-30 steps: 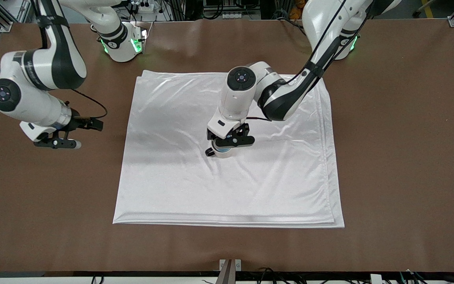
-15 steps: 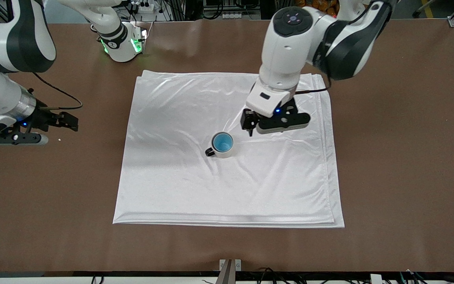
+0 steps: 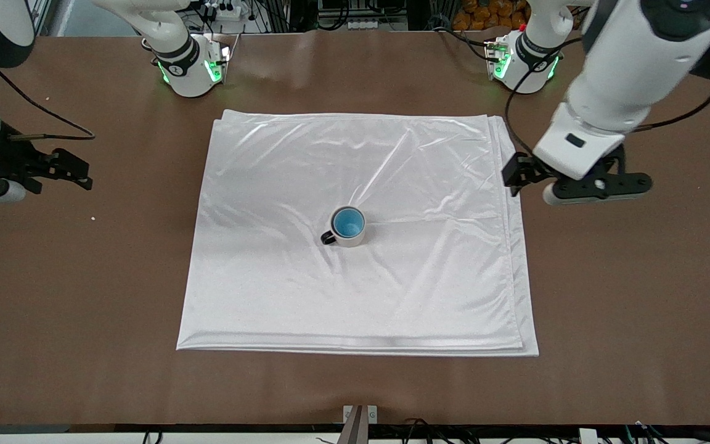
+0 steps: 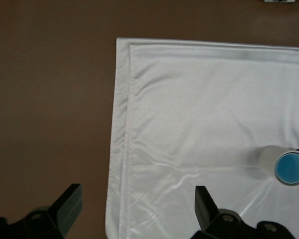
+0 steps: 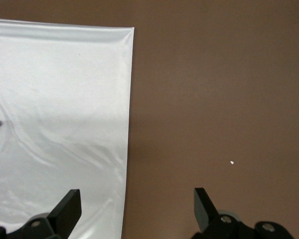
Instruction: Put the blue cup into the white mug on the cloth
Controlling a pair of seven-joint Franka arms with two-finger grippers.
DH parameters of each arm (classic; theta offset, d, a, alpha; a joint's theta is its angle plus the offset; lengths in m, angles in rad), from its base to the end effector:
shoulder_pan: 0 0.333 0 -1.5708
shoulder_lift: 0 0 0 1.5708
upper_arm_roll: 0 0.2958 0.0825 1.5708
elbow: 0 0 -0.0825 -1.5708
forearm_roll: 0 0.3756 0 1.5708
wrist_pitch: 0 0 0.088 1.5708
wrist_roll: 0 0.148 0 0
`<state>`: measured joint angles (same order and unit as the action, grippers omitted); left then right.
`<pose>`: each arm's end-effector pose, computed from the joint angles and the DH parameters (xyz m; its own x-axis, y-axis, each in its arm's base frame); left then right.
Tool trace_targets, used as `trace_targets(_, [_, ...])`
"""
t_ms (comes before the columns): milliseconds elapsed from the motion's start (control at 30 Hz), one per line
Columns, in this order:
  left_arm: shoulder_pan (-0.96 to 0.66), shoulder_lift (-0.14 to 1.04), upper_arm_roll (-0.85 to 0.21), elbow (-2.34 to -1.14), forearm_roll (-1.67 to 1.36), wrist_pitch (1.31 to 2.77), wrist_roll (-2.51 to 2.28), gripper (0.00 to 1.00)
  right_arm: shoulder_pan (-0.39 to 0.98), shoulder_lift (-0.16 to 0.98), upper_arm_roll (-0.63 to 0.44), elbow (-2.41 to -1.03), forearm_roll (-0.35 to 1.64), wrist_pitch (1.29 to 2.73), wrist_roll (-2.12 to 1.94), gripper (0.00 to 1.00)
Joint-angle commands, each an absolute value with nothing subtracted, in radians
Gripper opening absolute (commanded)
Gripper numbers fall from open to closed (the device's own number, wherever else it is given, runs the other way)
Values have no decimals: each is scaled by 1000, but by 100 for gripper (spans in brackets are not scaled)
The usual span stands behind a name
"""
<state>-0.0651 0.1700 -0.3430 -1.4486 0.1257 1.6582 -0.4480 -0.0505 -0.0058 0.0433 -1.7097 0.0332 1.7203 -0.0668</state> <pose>0.5654 -0.2097 0.5363 0.9966 0.0364 0.0740 0.0395 -0.9984 -0.0406 0.5545 0.0005 0.5147 0.9983 0.0546 0.0185 0.0552 -0.9980 -0.0315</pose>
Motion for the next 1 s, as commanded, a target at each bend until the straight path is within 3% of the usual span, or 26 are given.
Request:
trace_targets(0, [50,124,-353,-1496,60,1626,-290,100,-84,-6,61,-1686,63,1695,-86,100])
trace_targets(267, [146,72,-354,-1555,-2,1634,-270,100,-83,-5,67,-1651,38,1644,-84,100])
trace_targets(567, [184,-57,-350,-1715,-2,1744,-164,100,-83,-6,98,-1623,-26,1652,-72,100])
trace_targets(967, [212,-55,-345,-1707,15,1738,-101,100,-86,-8,89,-1623,-26,1678,-72,100])
